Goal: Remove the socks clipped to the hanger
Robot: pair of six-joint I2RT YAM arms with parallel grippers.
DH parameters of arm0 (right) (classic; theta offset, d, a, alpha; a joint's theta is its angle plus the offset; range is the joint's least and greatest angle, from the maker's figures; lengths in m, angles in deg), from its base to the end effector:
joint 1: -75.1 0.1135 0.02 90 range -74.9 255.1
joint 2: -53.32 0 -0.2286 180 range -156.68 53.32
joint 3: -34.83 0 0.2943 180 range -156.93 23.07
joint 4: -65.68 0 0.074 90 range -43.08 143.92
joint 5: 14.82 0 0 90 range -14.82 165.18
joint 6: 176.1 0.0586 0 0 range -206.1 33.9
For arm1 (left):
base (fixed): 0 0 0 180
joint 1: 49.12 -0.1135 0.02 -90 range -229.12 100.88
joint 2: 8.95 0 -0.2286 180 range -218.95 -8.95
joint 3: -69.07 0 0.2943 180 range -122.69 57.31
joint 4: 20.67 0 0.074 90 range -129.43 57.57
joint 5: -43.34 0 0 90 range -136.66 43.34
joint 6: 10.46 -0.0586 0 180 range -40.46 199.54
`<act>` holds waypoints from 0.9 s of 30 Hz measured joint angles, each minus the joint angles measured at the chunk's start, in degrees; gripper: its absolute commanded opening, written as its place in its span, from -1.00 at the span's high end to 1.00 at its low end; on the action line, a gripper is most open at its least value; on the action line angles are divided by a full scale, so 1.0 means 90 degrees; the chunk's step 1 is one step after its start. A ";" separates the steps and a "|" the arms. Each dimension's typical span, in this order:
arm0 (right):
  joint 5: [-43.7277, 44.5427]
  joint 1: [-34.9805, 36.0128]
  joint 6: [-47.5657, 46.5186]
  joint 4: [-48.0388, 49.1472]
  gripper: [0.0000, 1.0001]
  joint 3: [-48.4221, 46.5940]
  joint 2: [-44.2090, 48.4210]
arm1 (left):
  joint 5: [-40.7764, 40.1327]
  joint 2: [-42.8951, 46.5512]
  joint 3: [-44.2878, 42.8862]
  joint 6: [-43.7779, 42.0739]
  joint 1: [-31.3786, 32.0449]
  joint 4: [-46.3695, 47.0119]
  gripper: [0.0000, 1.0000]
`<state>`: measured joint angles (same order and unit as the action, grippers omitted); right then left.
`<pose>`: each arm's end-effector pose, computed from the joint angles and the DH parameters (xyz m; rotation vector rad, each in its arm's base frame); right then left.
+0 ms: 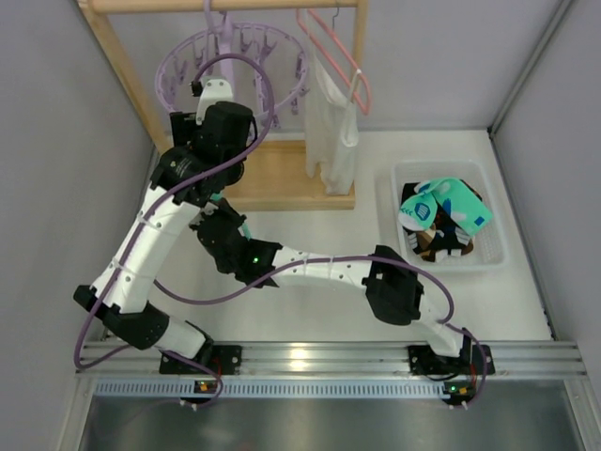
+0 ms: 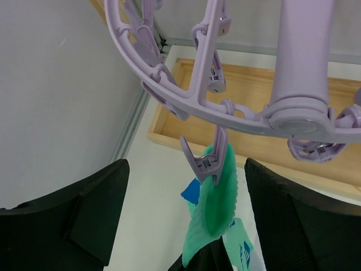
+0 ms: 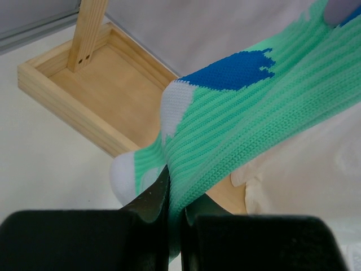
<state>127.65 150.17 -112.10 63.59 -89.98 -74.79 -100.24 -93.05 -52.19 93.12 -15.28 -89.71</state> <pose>0.1902 0.5331 0.2661 -0.7238 1.4594 -0.1047 0.2949 -0.1409 0.4612 -0.1849 1.9050 0.4402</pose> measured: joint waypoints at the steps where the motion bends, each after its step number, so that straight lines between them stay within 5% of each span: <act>1: -0.0002 0.0005 0.0000 0.0000 1.00 0.0000 0.0000 | -0.0044 -0.0010 0.0000 0.0005 0.0000 0.0002 -0.68; 22: -0.0085 0.0070 0.0032 0.0250 1.00 0.0585 0.0136 | -0.0367 -0.0602 0.0002 0.0102 -0.0352 0.0284 0.01; 27: -0.0155 0.0070 0.0078 0.0308 1.00 0.0731 0.0265 | -0.0204 -0.0593 0.0243 0.0029 -0.0488 0.0585 0.50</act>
<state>126.25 150.80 -111.40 66.37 -83.41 -72.41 -102.08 -98.38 -50.00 93.39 -19.67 -84.44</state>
